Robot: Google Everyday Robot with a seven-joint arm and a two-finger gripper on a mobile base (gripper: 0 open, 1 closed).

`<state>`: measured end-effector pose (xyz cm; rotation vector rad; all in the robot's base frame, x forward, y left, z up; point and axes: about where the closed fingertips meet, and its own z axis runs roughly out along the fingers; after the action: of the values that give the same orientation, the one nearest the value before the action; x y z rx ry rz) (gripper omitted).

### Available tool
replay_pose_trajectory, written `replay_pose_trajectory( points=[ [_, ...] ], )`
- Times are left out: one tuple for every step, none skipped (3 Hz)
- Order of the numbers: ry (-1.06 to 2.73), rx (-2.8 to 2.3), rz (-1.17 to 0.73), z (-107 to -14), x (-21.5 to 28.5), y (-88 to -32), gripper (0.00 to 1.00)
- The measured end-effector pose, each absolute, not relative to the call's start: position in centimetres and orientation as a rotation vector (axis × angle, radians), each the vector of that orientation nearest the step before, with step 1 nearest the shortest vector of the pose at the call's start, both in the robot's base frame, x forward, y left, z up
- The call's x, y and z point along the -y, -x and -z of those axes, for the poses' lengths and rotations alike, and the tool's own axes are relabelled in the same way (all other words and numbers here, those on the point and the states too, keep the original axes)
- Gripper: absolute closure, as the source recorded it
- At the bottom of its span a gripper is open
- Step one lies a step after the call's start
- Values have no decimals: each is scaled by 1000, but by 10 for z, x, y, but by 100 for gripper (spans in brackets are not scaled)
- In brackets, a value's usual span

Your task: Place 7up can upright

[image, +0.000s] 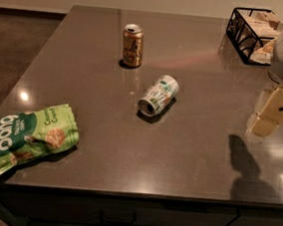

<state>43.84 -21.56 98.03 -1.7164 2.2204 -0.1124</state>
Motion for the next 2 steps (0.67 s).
replay_pose_trajectory(
  points=[
    [1720, -2215, 124, -982, 215, -440, 0],
    [1790, -2139, 119, -982, 203, -458, 0]
  ],
)
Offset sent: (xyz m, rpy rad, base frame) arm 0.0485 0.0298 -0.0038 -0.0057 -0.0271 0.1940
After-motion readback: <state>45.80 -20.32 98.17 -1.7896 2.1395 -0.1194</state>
